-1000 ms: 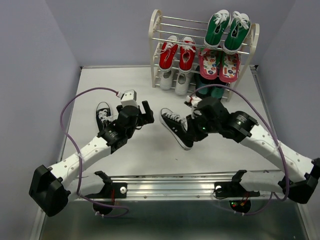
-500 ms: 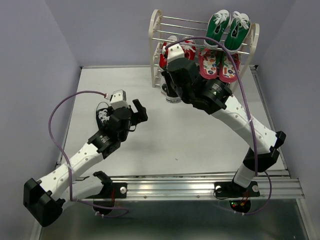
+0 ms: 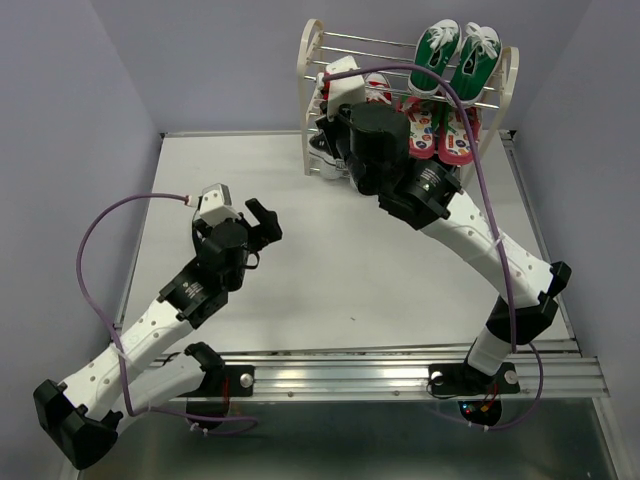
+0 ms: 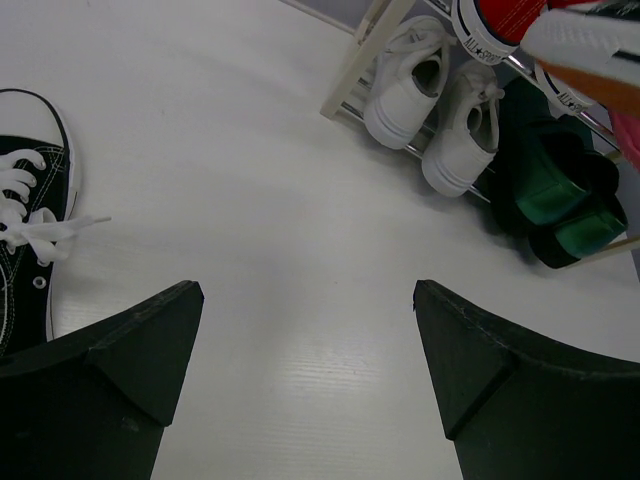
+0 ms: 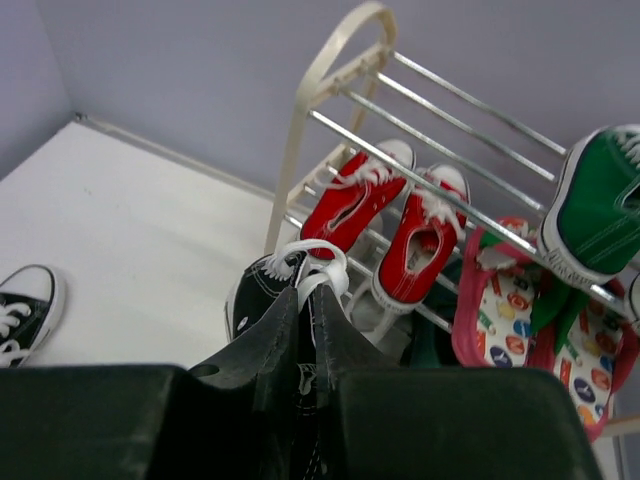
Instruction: Place and organize the shoes onto the shoe shelf
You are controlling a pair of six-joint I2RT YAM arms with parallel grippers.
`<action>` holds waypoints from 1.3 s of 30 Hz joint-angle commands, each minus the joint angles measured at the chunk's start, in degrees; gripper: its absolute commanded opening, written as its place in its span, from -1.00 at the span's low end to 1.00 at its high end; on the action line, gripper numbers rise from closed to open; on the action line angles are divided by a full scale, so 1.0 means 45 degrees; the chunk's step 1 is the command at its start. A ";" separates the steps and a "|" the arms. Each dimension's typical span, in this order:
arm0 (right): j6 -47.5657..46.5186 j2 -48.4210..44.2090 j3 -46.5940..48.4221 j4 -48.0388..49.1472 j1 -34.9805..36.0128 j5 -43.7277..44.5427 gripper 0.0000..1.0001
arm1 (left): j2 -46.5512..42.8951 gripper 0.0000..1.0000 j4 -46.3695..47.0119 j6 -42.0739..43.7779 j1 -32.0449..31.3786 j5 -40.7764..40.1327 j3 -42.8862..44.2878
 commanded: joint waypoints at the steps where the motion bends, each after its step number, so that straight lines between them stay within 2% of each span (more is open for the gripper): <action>1: -0.2681 -0.0620 0.0344 0.4971 -0.0010 -0.0531 -0.99 | -0.0139 0.98 0.0092 -0.0145 -0.0044 -0.0607 0.0565; 4: -0.4591 -0.0485 0.0068 0.7606 -0.0010 -0.0552 -0.99 | -0.0080 0.98 -0.0025 -0.0164 -0.0044 -0.0783 0.0722; 5: -0.5181 -0.0329 0.0203 0.9084 -0.0010 -0.0415 -0.99 | -0.0099 0.98 -0.0045 -0.0164 -0.0044 -0.0860 0.0761; 7: -0.6978 0.0451 0.0748 1.0284 -0.0010 -0.0180 -0.99 | -0.0100 0.98 0.0013 -0.0164 -0.0044 -0.0900 0.0781; 8: -0.7564 0.0763 0.1254 1.1547 -0.0010 -0.0334 -0.99 | -0.0100 0.98 0.0014 -0.0164 -0.0044 -0.0958 0.0800; 11: -0.8934 0.2129 0.2718 1.2397 -0.0010 -0.0783 -0.99 | -0.0003 0.98 0.0033 -0.0145 -0.0044 -0.1075 0.0820; 12: -0.9266 0.2539 0.3923 1.2516 -0.0010 -0.0920 -0.99 | 0.0017 0.98 0.0014 -0.0145 -0.0044 -0.1115 0.0839; 16: -1.1141 0.4221 0.5727 1.3727 -0.0614 -0.1408 -0.99 | 0.0115 0.98 -0.0006 -0.0047 -0.0025 -0.1193 0.0937; 20: -1.0950 0.4087 0.4448 1.5207 -0.1844 -0.2248 -0.99 | 0.0096 0.98 0.0189 0.0167 -0.0025 -0.1310 0.0937; 23: -1.0694 0.4573 0.5164 1.5386 -0.2957 -0.2970 -0.99 | 0.0212 0.98 0.0384 0.0324 -0.0005 -0.1349 0.0956; 27: -1.0073 0.5393 0.5458 1.5700 -0.4441 -0.5074 -0.99 | 0.0485 0.98 0.0715 0.0538 -0.0005 -0.1310 0.1054; 31: -0.9212 0.6115 0.5575 1.6597 -0.5691 -0.5726 -0.99 | 0.0818 0.98 0.1242 0.0831 -0.0005 -0.1271 0.0840; 39: -0.9308 0.6820 0.4190 1.7047 -0.6143 -0.5999 -0.99 | 0.1345 0.98 0.1517 0.1183 0.0073 -0.1096 0.0839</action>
